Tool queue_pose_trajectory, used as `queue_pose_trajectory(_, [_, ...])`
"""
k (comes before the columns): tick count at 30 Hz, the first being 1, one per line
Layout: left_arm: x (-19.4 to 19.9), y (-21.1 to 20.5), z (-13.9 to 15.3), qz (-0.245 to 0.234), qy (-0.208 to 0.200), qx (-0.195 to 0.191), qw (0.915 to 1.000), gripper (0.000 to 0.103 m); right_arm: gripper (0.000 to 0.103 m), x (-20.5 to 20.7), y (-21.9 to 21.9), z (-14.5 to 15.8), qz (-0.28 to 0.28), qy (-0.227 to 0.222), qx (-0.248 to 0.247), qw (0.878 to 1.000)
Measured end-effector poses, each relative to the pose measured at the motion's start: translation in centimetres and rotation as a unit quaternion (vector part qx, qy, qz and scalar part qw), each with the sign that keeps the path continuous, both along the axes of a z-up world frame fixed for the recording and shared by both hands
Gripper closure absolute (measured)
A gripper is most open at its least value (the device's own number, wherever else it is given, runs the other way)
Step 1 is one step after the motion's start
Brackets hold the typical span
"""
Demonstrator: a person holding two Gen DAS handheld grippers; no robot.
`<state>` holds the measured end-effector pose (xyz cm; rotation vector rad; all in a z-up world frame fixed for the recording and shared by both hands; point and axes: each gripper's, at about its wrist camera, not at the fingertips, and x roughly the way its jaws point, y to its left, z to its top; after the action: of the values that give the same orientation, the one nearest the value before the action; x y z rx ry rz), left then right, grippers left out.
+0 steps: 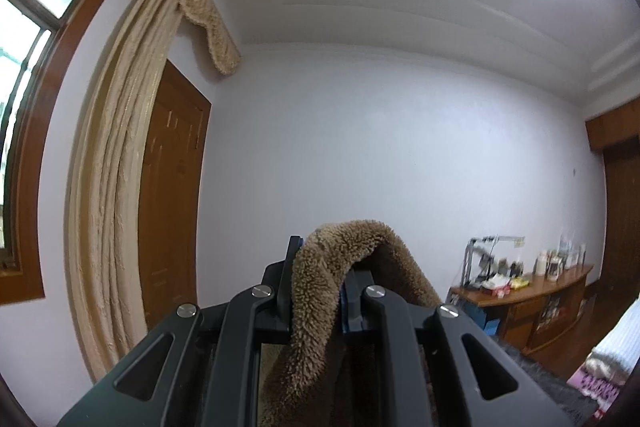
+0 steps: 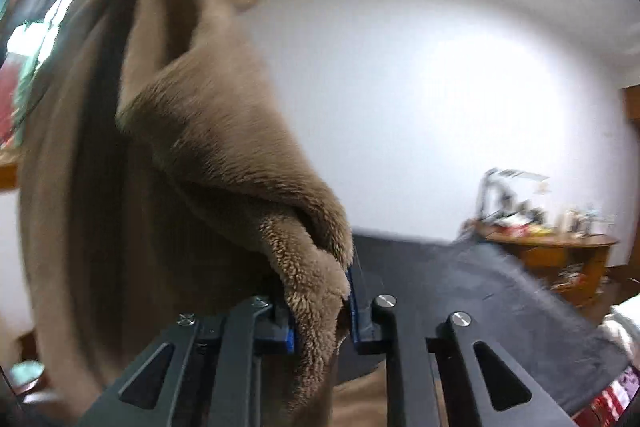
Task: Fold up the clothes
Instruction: 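Raise the blanket with both grippers to spread it out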
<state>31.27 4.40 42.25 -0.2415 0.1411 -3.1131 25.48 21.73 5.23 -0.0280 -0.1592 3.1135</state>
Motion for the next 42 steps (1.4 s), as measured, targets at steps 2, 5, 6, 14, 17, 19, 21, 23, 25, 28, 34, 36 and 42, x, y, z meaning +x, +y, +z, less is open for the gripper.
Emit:
queue_pose_trajectory(2, [1.6,-1.0,0.0,-0.001,0.022,0.013,0.9997,0.086,0.09,2.0,1.8,2.3,-0.042,0.06,0.0,0.997])
queue_pose_trajectory(5, [4.6,-2.6,0.3,-0.005,0.058,0.028,0.9979,0.086,0.09,4.9,3.8,6.6,-0.095,0.152,0.001,0.984])
queue_pose_trajectory(6, [5.6,-3.1,0.4,-0.006,0.07,0.031,0.9971,0.086,0.09,5.9,4.0,8.0,-0.111,0.182,0.005,0.977])
queue_pose_trajectory(14, [13.0,-6.6,-0.1,0.01,0.165,0.038,0.9855,0.085,0.09,12.6,0.3,16.2,-0.228,0.385,0.067,0.892])
queue_pose_trajectory(17, [15.1,-6.7,-0.9,0.066,0.216,0.024,0.9739,0.083,0.09,14.3,-1.7,17.9,-0.249,0.432,0.092,0.862])
queue_pose_trajectory(19, [15.7,-7.3,-0.9,0.078,0.226,0.028,0.9706,0.083,0.09,15.1,-2.9,18.7,-0.252,0.45,0.103,0.85])
queue_pose_trajectory(21, [15.9,-7.8,-0.8,0.086,0.228,0.03,0.9693,0.083,0.09,15.4,-4.3,18.6,-0.271,0.469,0.126,0.831])
queue_pose_trajectory(23, [15.4,-7.8,-0.6,0.093,0.221,0.018,0.9706,0.083,0.09,15.4,-4.9,18.7,-0.274,0.471,0.133,0.828])
queue_pose_trajectory(25, [14.8,-7.6,-0.5,0.092,0.214,0.002,0.9725,0.083,0.09,15.4,-5.3,18.9,-0.276,0.469,0.134,0.828])
queue_pose_trajectory(28, [14.2,-7.3,-0.7,0.074,0.209,-0.011,0.9752,0.083,0.09,15.1,-5.0,19.5,-0.288,0.459,0.126,0.831])
queue_pose_trajectory(34, [13.1,-6.3,-2.0,0.086,0.213,-0.044,0.9722,0.082,0.09,15.3,-4.6,18.1,-0.324,0.448,0.145,0.821])
queue_pose_trajectory(36, [12.3,-6.6,-2.2,0.083,0.202,-0.046,0.9748,0.078,0.09,13.7,-4.6,18.2,-0.329,0.44,0.149,0.822])
queue_pose_trajectory(42, [7.8,-6.0,-3.8,0.098,0.17,-0.062,0.9787,0.071,0.09,9.7,-4.8,18.1,-0.339,0.409,0.164,0.831])
